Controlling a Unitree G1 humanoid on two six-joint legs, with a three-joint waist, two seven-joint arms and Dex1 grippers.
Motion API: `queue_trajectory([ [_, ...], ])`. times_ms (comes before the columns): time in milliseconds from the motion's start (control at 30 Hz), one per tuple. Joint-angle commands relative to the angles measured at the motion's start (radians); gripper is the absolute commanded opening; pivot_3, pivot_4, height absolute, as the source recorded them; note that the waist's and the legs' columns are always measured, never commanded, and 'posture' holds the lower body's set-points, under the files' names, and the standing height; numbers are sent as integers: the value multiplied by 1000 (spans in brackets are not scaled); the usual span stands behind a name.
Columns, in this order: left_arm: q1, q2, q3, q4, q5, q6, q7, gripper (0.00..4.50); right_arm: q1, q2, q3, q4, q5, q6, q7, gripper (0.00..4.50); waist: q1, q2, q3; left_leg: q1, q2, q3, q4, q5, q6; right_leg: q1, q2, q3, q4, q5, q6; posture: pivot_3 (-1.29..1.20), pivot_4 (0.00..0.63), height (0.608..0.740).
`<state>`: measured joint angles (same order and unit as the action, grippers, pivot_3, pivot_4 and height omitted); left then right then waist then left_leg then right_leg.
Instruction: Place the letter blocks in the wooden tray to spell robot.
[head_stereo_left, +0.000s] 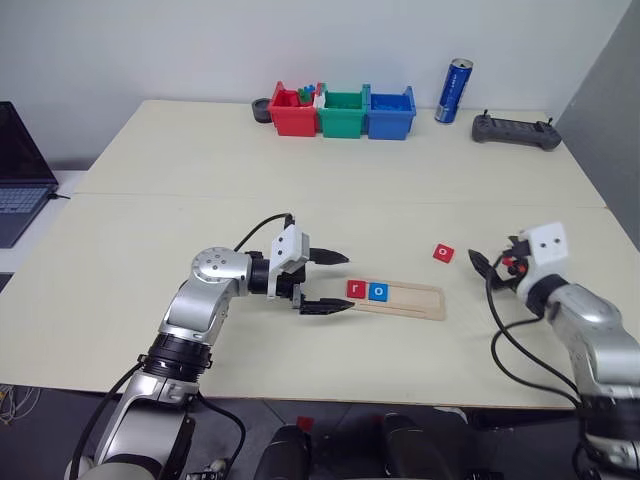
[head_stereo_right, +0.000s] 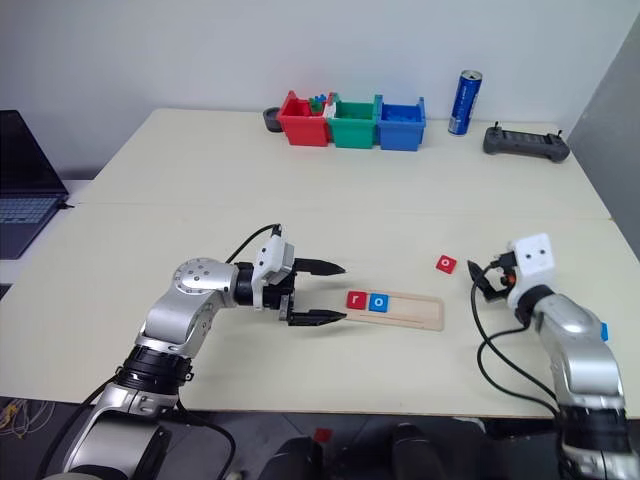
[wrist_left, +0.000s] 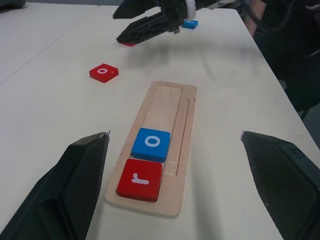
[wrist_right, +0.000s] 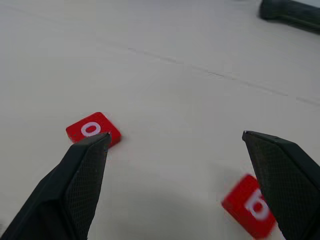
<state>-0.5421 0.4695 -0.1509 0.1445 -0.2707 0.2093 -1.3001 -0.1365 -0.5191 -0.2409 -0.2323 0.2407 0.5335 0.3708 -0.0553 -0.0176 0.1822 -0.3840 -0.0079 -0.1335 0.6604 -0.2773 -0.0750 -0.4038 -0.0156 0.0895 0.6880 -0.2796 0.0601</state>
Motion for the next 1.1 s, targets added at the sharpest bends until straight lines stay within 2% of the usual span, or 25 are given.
queue_trajectory([
  [33,4,-6,-3,-39,-21,-8,8,4479,72,60,-42,-198,9,96,-105,4500,-1,0,0,0,0,0,0,0,0,0,0,0,0,0,0,0,150,740],
  [167,-5,-24,-18,-25,-16,-19,7,4479,99,165,-31,-216,-48,143,-250,4500,-5,1,0,2,0,3,1,0,0,0,0,4,2,0,0,0,150,740],
  [400,-20,-25,-27,-23,-17,-20,-12,4479,-30,292,-106,-61,-79,159,-443,4500,-5,1,-1,3,0,4,1,0,0,0,1,5,2,0,0,0,150,740],
  [667,-36,-21,-26,-10,-9,-24,-18,4479,-147,321,-118,146,-73,101,-477,4500,-7,1,-1,3,0,4,0,0,0,0,1,5,2,0,0,0,150,740],
  [1100,-23,-12,-22,-28,-10,-22,-9,4479,-270,279,-111,383,-80,8,-459,4500,-16,1,-1,3,0,4,0,0,0,0,2,5,2,0,0,0,150,740],
])
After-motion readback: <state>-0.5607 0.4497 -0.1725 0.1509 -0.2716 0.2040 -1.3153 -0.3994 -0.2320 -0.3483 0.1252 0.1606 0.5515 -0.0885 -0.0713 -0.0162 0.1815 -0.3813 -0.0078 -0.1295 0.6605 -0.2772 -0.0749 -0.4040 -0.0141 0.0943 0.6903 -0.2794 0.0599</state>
